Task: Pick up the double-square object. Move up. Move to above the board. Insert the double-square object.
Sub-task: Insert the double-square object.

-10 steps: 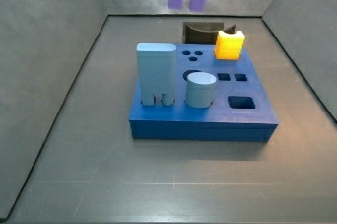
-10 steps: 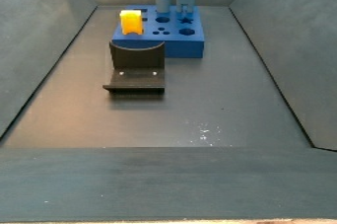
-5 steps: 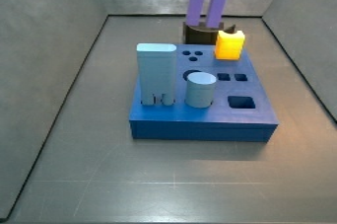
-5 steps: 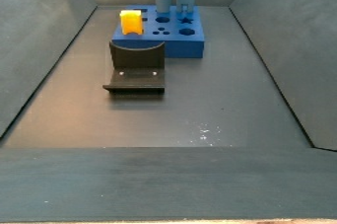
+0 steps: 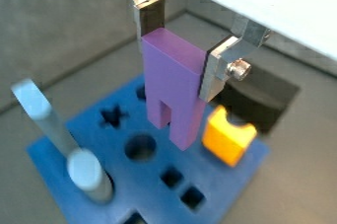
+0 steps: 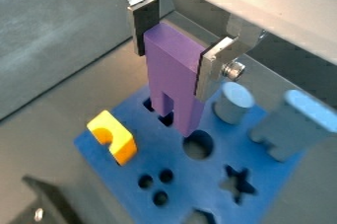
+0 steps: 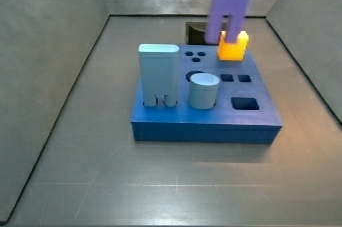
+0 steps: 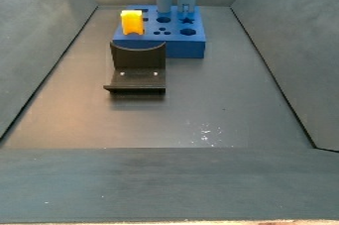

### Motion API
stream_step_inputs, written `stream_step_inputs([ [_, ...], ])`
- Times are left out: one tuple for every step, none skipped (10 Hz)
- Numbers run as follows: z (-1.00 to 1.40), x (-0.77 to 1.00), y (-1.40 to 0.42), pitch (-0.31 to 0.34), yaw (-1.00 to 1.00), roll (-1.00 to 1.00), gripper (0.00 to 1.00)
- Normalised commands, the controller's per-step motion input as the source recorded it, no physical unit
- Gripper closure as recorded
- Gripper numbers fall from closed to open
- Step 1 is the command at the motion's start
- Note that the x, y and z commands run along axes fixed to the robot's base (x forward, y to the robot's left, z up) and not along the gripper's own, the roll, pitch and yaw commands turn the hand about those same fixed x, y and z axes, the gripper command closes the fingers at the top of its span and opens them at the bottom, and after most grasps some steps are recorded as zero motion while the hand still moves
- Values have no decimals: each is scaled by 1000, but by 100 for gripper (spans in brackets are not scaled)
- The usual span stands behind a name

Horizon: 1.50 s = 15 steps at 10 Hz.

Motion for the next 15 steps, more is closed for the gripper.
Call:
stream_step_inputs([
  [-449,829,-157,-297,-123,-6,100],
  [-263,731,-209,0,-26,57,100],
  [-200,474,-234,3,31,197,100],
  [-223,469,-194,69,134,217,100],
  [-263,429,-111,51,117,140,100],
  [-323,463,-40,0,77,6,100],
  [-274,346,0,0,34,0,100],
  [-117,220,0,71,0,0,100],
  [0,63,0,80,0,0,100],
  [-69,0,0,9,60,26,100],
  [-183,-40,0,0,297,91,100],
  [-111,0,0,0,249,0,100],
  [-114,-9,0,-6,109,-66,100],
  [-177,-17,0,-23,117,-89,100],
  [-174,0,0,0,11,-23,100],
])
